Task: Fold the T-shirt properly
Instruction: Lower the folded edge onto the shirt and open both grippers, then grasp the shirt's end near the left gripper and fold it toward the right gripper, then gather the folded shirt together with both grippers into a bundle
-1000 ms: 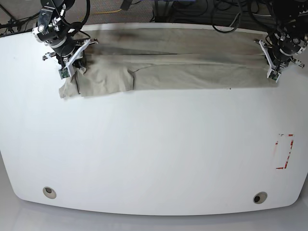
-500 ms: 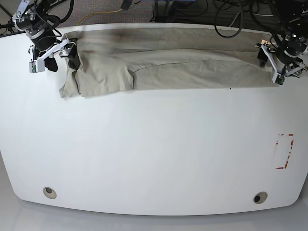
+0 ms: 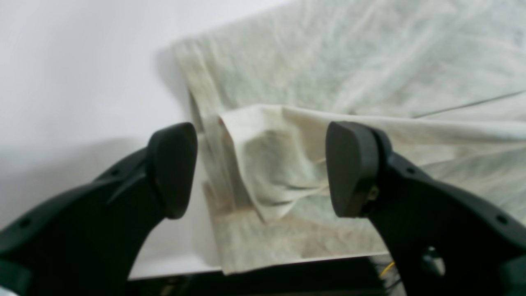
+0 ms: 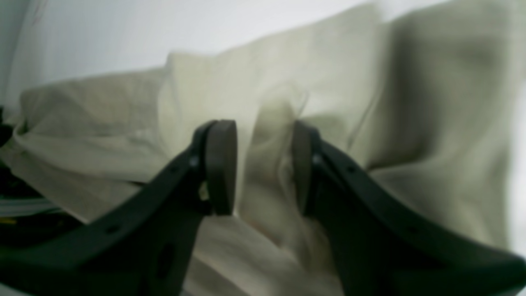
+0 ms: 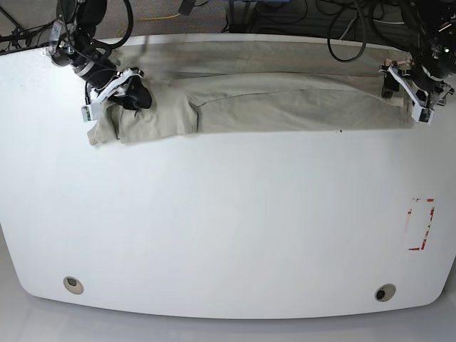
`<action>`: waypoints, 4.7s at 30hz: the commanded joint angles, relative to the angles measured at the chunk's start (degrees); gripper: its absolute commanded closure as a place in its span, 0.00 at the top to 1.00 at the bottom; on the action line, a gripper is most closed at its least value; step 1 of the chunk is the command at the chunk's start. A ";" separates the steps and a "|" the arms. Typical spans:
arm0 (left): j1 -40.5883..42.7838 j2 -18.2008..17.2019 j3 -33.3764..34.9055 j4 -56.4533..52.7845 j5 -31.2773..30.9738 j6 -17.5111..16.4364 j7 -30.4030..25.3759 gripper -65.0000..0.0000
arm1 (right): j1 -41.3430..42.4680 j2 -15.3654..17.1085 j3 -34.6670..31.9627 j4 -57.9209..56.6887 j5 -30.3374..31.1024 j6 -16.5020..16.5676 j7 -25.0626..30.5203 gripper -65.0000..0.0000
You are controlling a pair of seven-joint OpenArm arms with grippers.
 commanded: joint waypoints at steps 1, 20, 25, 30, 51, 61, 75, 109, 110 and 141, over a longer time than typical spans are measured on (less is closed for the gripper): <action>-0.19 -1.26 -2.94 -1.96 -3.71 0.36 -0.44 0.70 | 1.72 0.99 0.38 -2.35 -2.10 0.10 1.24 0.35; -0.19 -1.61 -3.73 -14.62 -6.79 0.36 -4.22 0.70 | 2.95 0.99 0.03 -3.67 -6.23 0.36 1.33 0.34; -1.42 -1.70 -3.55 -17.26 -3.89 0.36 -4.31 0.69 | 2.77 1.26 0.12 -3.93 -6.23 0.36 1.33 0.34; -2.38 -1.44 -1.79 -17.26 -2.04 0.36 -4.31 0.57 | 2.86 1.08 0.12 -3.85 -6.23 0.36 1.33 0.33; 2.45 3.48 13.06 9.38 -1.95 0.36 -4.22 0.00 | 2.95 0.99 0.12 -8.86 -6.40 -0.08 1.42 0.33; 1.31 4.01 30.47 9.38 -1.86 0.36 -4.22 0.00 | 2.77 0.99 0.03 -8.59 -6.40 -0.08 1.42 0.33; -2.56 6.83 43.83 9.38 -2.21 0.36 -4.22 0.01 | 2.77 0.99 0.12 -8.59 -6.40 -0.08 1.42 0.33; -6.34 6.03 38.65 7.45 -2.04 3.48 0.35 0.46 | 4.00 0.73 8.38 6.88 -4.82 0.45 -5.00 0.63; -6.34 5.51 38.56 6.48 -1.95 3.48 0.26 0.40 | 4.53 0.73 10.41 6.44 -2.71 0.45 -5.88 0.67; -3.09 3.57 35.22 -1.08 -1.86 3.92 -4.04 0.06 | 2.86 -0.32 9.53 -10.97 10.83 2.65 -7.90 0.68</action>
